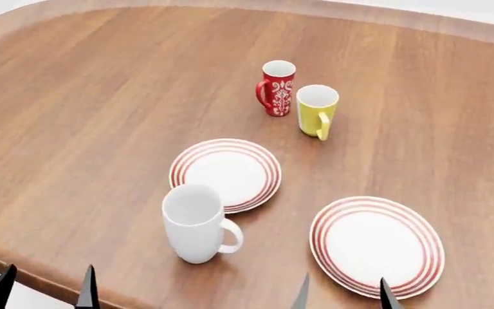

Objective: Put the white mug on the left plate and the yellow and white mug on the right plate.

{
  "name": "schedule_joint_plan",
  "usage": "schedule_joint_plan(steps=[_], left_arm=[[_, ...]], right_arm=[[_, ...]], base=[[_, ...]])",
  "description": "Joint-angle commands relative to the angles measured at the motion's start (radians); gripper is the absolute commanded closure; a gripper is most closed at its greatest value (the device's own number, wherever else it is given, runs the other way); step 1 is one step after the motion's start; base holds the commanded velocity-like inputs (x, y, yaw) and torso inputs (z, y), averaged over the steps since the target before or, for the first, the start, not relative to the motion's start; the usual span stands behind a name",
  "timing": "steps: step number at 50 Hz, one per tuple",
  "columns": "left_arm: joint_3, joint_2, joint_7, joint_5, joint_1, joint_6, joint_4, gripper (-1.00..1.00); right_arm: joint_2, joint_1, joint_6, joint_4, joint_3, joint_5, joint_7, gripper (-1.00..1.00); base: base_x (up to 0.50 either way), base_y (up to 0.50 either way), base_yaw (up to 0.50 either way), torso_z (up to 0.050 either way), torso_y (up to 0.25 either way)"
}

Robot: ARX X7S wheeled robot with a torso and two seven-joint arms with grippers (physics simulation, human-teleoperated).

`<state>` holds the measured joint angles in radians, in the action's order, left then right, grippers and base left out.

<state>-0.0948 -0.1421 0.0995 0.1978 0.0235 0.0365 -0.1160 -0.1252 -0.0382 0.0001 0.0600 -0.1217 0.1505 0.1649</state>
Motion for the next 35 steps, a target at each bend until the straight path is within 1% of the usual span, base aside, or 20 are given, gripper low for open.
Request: schedule_joint_plan(steps=[1,2,5,8,12,18,20,23,29,35], left_arm=[[0.001,-0.010,0.013,0.023,0.001,0.021,-0.030,-1.00],[0.015,-0.018,0.032,0.023,0.011,0.048,-0.061,-1.00],[0.034,-0.051,0.038,0.035,0.039,0.102,-0.123,-1.00],[0.058,-0.055,0.036,0.063,0.033,0.096,-0.115,-1.00],[0.075,-0.055,0.048,0.078,0.042,0.100,-0.124,-1.00],[0.083,-0.053,0.056,0.070,0.040,0.056,-0.119,-1.00],[0.094,-0.051,0.052,0.093,0.045,0.060,-0.104,-1.00],[0.092,-0.063,0.036,0.114,0.042,0.078,-0.106,-1.00],[0.076,-0.071,0.031,0.100,0.036,0.069,-0.105,-1.00],[0.077,-0.074,0.033,0.108,0.025,0.067,-0.109,-1.00]], right_arm=[[-0.012,0.002,0.018,0.025,0.009,0.022,0.023,-1.00],[-0.014,-0.005,0.034,0.029,0.012,0.020,0.033,-1.00],[-0.019,-0.011,0.044,0.045,0.017,0.007,0.054,-1.00],[-0.027,-0.015,0.048,0.050,0.018,0.019,0.046,-1.00],[-0.034,-0.025,0.058,0.041,0.016,0.025,0.044,-1.00],[-0.039,-0.026,0.059,0.041,0.023,0.031,0.055,-1.00],[-0.038,-0.025,0.062,0.043,0.025,0.031,0.063,-1.00],[-0.037,-0.022,0.048,0.045,0.024,0.028,0.068,-1.00],[-0.041,-0.025,0.060,0.048,0.021,0.038,0.070,-1.00],[-0.049,-0.009,0.037,0.062,0.019,0.034,0.073,-1.00]], base=[[0.13,-0.48,0.00,0.000,0.000],[0.05,-0.19,0.00,0.000,0.000],[0.00,0.00,0.00,0.000,0.000],[0.05,0.01,0.00,0.000,0.000],[0.48,0.13,0.00,0.000,0.000],[0.48,0.13,0.00,0.000,0.000],[0.45,0.13,0.00,0.000,0.000],[0.00,0.00,0.00,0.000,0.000],[0.01,0.00,0.00,0.000,0.000],[0.42,0.12,0.00,0.000,0.000]])
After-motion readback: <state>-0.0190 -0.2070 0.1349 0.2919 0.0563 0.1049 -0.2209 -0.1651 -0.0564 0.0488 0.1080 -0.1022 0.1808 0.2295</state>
